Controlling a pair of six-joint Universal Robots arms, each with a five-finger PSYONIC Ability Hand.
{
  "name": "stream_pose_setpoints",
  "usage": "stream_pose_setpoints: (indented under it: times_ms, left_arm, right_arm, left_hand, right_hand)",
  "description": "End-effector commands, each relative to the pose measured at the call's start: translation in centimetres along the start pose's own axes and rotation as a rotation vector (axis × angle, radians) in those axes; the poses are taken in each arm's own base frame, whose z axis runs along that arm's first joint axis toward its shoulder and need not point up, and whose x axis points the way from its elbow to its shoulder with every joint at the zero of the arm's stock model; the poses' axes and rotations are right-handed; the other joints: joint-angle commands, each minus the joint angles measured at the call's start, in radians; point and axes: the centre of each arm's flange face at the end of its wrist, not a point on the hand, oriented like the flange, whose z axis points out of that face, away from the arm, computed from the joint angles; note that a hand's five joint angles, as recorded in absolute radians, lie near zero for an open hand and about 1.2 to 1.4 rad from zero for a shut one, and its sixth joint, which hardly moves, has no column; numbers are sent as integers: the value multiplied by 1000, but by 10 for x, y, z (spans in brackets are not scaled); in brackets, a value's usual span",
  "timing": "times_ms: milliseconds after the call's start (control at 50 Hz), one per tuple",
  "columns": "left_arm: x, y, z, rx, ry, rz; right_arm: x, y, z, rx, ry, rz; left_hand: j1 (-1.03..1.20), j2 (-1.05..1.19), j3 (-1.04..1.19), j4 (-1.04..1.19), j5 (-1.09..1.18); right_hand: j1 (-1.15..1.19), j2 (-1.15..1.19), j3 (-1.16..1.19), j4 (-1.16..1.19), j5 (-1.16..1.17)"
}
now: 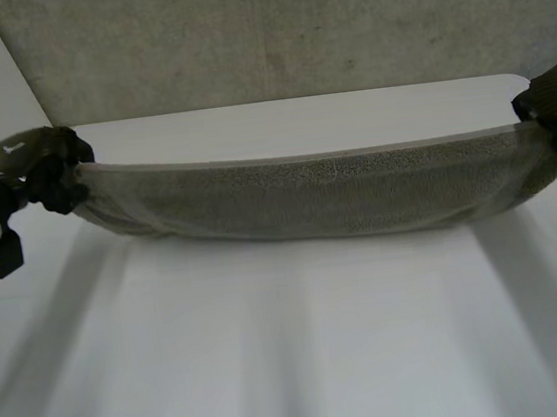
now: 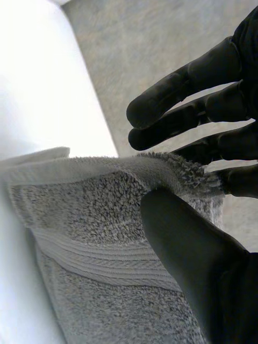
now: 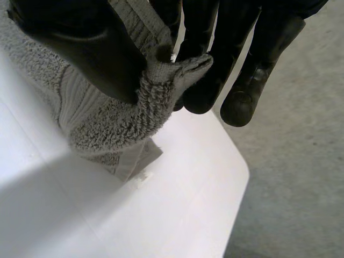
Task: Fold the towel.
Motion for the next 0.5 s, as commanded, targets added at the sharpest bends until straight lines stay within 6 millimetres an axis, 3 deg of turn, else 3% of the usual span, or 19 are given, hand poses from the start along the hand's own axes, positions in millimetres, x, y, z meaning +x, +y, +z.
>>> stream_pose_setpoints:
  times_ms: [20, 60, 120, 220, 320, 500]
  left_arm:
    - [18, 28, 39, -62, 70, -7]
    - [22, 36, 61, -71, 38, 4]
    - [20, 41, 71, -76, 4, 10]
    - [7, 49, 109, -49, -101, 28]
    - [13, 55, 130, -35, -87, 37]
    - [14, 65, 157, -23, -93, 44]
  right_arm:
    - [-10, 16, 45, -37, -55, 30]
    - [-18, 18, 67, -30, -66, 53]
    - [-21, 21, 79, -33, -62, 70]
    - [-24, 32, 115, -42, -12, 99]
    - [-39, 31, 139, 15, 4, 78]
    - [-37, 31, 168, 97, 121, 59]
  left_hand:
    - [-37, -81, -153, -120, -275]
    - [-37, -81, -153, -120, -275]
    - [-37, -81, -153, -120, -275]
    - [-37, -81, -153, -120, -275]
    - [-37, -81, -153, -120, -275]
    - [-37, -81, -153, -120, -275]
  right_hand:
    - [70, 88, 60, 61, 58]
    - [70, 88, 60, 61, 58]
    - [70, 88, 60, 61, 58]
    - [70, 88, 60, 61, 58]
    - [70, 88, 60, 61, 58]
    - [70, 88, 60, 61, 58]
